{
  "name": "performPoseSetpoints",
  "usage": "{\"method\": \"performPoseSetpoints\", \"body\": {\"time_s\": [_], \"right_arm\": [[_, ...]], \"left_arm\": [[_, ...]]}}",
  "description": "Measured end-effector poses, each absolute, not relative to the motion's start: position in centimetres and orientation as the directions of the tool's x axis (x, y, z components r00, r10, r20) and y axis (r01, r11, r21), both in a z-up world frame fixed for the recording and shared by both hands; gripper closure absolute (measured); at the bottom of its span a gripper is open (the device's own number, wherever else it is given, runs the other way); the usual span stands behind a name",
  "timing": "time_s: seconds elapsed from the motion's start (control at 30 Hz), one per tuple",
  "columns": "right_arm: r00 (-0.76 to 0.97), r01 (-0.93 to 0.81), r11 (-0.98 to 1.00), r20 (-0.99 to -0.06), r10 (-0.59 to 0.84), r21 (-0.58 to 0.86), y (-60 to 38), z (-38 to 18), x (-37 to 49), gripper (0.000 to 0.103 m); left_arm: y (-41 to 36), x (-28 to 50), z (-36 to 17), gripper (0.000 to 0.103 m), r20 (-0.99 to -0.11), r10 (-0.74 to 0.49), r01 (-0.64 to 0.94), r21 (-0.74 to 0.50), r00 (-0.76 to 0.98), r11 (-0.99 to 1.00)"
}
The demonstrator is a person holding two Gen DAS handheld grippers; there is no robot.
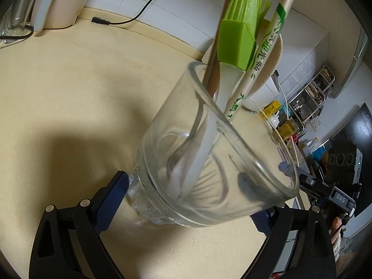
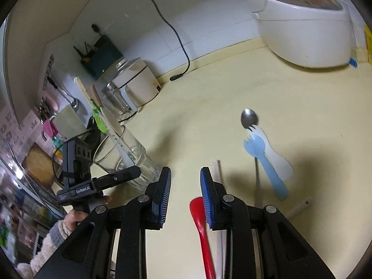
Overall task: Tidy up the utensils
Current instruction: 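Move the right tool back over the white chopsticks with orange band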
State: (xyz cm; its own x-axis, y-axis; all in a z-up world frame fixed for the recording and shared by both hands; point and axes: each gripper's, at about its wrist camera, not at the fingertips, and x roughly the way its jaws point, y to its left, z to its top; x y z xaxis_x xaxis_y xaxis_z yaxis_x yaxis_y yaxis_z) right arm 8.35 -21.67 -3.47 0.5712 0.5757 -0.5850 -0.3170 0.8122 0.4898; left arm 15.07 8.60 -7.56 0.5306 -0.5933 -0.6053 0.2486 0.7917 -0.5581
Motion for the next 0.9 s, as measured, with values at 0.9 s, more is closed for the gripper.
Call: {"method": "performPoseSetpoints", "body": {"time_s": [0.9], "right_arm": [[0.606,-0.310,0.931,-0.714,0.351,0.194,-22.9,-4.2,6.2,0.077]], "left_arm": [[8.6,15.0,-7.6,0.007,-0.605,-0.594,0.248,-0.559,0.531,0.791]]}}
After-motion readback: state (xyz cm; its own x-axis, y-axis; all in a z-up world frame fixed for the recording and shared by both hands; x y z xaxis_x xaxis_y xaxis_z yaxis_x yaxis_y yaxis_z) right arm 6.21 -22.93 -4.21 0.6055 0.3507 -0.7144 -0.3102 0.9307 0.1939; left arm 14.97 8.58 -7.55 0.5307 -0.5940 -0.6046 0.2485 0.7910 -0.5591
